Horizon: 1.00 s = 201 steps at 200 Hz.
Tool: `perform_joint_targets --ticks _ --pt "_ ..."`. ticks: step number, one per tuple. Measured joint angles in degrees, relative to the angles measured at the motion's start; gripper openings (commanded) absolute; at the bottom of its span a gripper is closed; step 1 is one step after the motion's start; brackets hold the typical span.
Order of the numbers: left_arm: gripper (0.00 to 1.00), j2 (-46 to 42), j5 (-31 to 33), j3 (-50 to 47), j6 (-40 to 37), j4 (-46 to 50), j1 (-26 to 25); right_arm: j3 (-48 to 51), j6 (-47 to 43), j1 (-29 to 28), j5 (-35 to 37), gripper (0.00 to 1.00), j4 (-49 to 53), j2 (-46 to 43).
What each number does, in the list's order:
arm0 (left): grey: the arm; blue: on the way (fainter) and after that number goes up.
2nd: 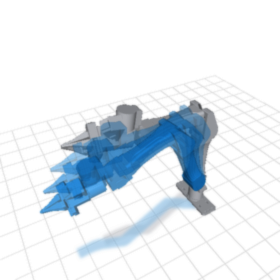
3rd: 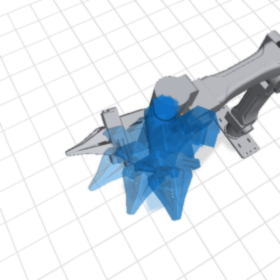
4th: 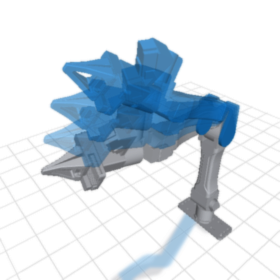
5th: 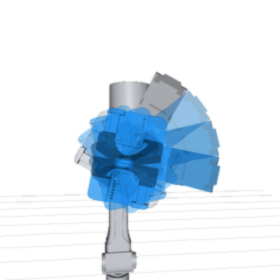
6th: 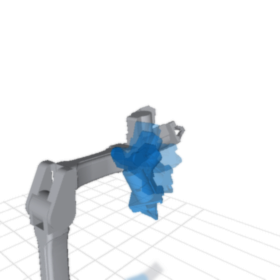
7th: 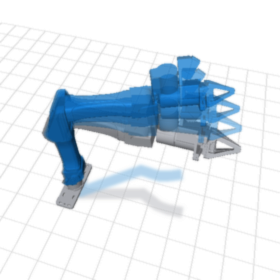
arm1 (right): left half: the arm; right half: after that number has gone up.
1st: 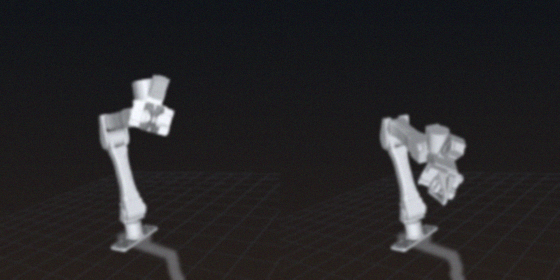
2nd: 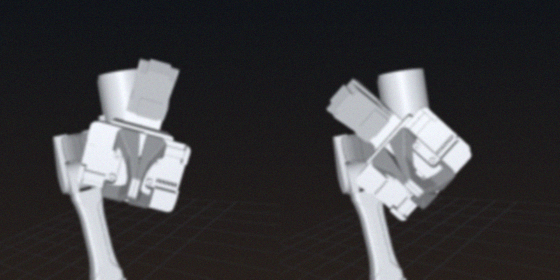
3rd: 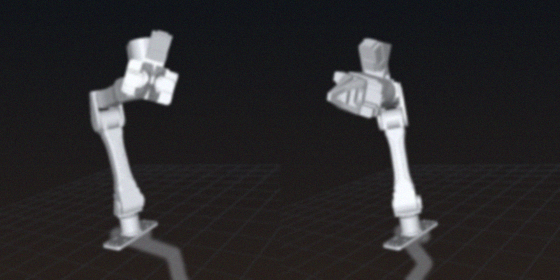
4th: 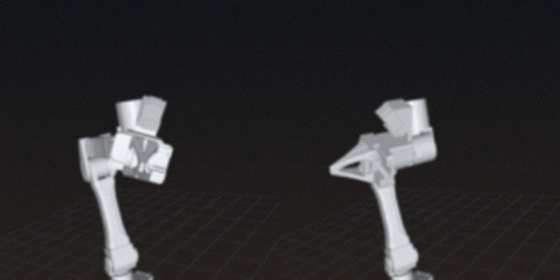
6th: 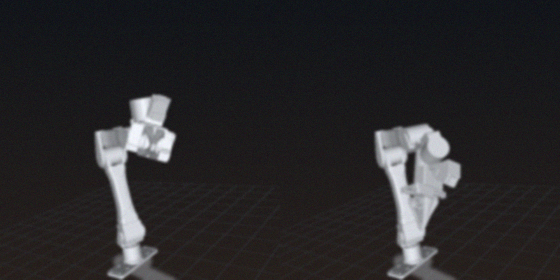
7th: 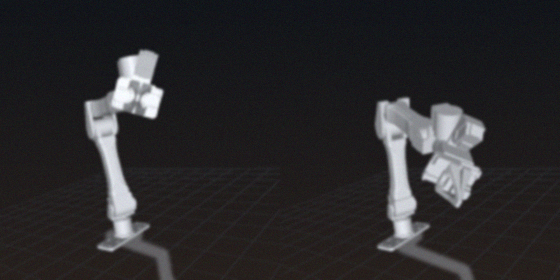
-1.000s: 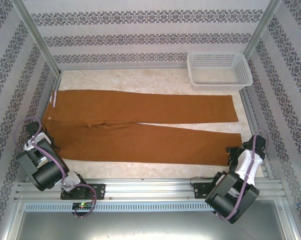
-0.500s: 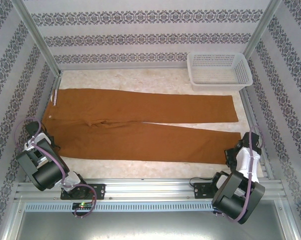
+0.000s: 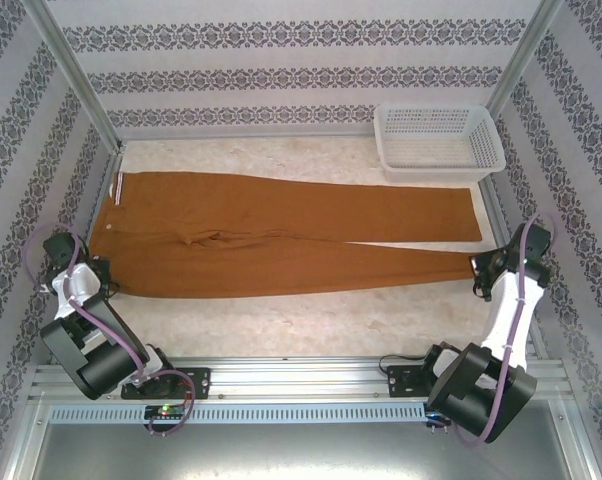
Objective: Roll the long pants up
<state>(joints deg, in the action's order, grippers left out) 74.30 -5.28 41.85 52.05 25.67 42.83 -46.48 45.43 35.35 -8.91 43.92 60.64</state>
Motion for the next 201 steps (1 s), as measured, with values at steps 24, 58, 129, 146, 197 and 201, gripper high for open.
perform_joint_targets --ticks 24,58,129,146,197,201 --pt "0.00 0.1 -4.1 2.9 0.0 1.1 -0.3 -6.0 -0.9 0.0 -2.4 0.00 -0.5 7.1" --pt "0.00 1.9 -8.0 9.5 1.0 2.2 -2.1 -14.5 -1.0 -0.9 -6.3 0.00 -1.9 19.0" --pt "0.00 12.5 -10.2 27.6 1.6 4.1 -9.2 -30.5 -1.1 -3.5 -11.6 0.00 -3.2 33.6" --pt "0.00 16.8 -10.2 32.2 1.6 4.1 -10.9 -34.4 -1.1 -4.2 -12.5 0.00 -3.4 36.5" --pt "0.00 30.7 -10.0 44.6 1.5 4.2 -14.9 -43.7 -2.5 -7.1 -12.5 0.00 -4.7 45.0" --pt "0.00 31.8 -9.8 45.4 1.5 4.3 -15.2 -44.4 -2.6 -7.3 -12.4 0.00 -4.8 45.7"
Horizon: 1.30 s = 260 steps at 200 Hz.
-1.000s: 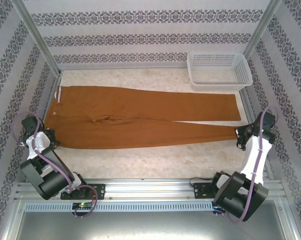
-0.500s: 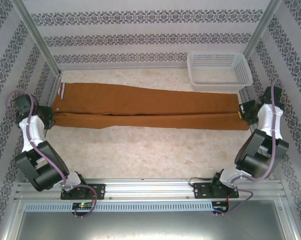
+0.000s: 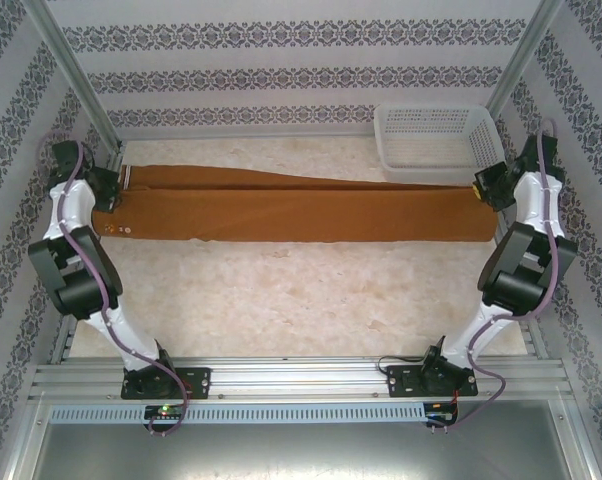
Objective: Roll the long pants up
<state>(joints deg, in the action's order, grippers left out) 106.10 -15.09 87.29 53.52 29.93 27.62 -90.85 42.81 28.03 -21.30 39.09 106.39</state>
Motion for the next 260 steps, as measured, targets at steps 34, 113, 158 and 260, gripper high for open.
perform_joint_targets --ticks 34,113,158,260 --pt "0.00 6.8 0.8 5.0 0.0 0.0 -1.7 -5.0 -2.0 -1.8 1.4 0.00 -1.2 6.1" --pt "0.01 15.7 2.3 12.3 0.0 0.2 -2.5 -12.8 -4.8 -5.8 5.2 0.00 -3.1 17.5" --pt "0.01 20.2 1.8 17.3 -0.6 -0.4 -3.2 -20.2 -7.4 -6.8 7.7 0.00 2.8 21.0" --pt "0.05 19.8 0.0 15.3 -3.4 -5.6 -4.1 -14.2 -16.9 -8.1 13.5 0.00 1.9 16.4"
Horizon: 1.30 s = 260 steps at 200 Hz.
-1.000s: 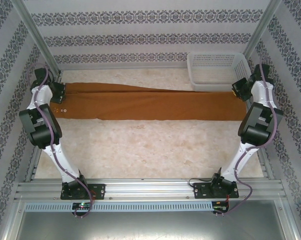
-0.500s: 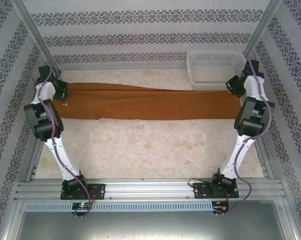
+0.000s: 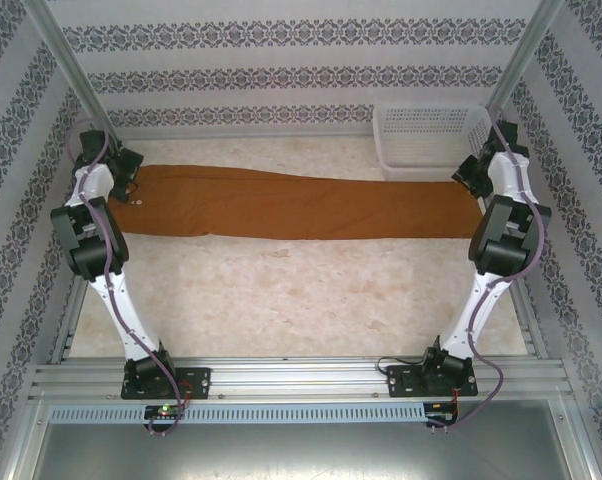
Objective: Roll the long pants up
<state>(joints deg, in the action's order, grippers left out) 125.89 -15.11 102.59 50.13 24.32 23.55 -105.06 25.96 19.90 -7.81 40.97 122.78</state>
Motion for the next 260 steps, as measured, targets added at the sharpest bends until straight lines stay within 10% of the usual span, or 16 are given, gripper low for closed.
perform_joint_targets --ticks 260 --pt "0.00 -3.4 13.1 -12.2 1.4 8.5 -6.6 20.3 -7.1 -6.2 7.6 0.00 -2.1 -6.3"
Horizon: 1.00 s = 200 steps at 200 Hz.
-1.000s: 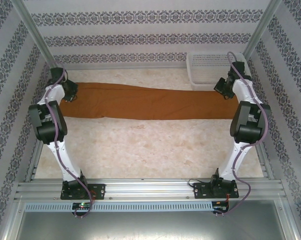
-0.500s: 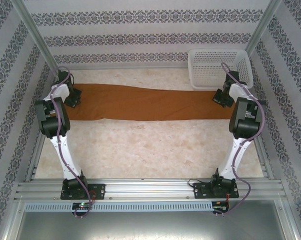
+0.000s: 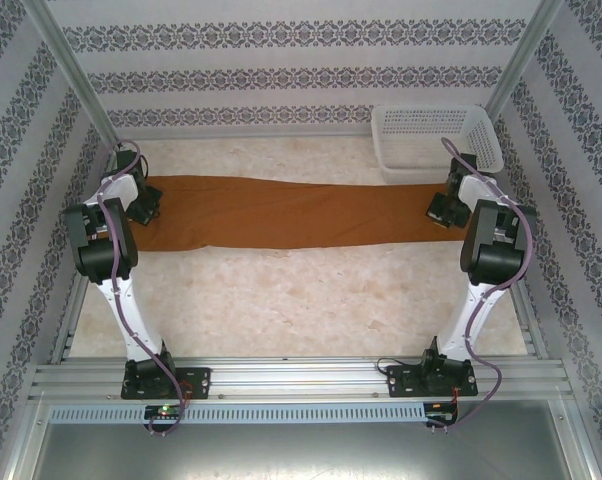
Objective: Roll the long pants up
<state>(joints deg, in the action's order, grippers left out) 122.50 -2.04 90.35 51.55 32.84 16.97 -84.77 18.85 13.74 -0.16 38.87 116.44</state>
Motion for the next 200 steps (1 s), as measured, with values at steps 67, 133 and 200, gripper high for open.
perform_joint_targets --ticks 67,133,200 --pt "0.00 -0.1 0.1 -0.1 -1.4 0.0 0.0 -5.5 -1.3 0.0 1.0 0.00 1.9 1.2" --pt "0.00 -1.2 0.2 -1.4 -3.1 1.1 0.0 1.2 -1.3 0.0 2.7 0.00 2.7 1.4" --pt "0.00 -8.1 3.5 -11.2 -3.6 3.0 0.0 11.9 -1.3 0.0 6.5 0.00 4.6 -6.0"
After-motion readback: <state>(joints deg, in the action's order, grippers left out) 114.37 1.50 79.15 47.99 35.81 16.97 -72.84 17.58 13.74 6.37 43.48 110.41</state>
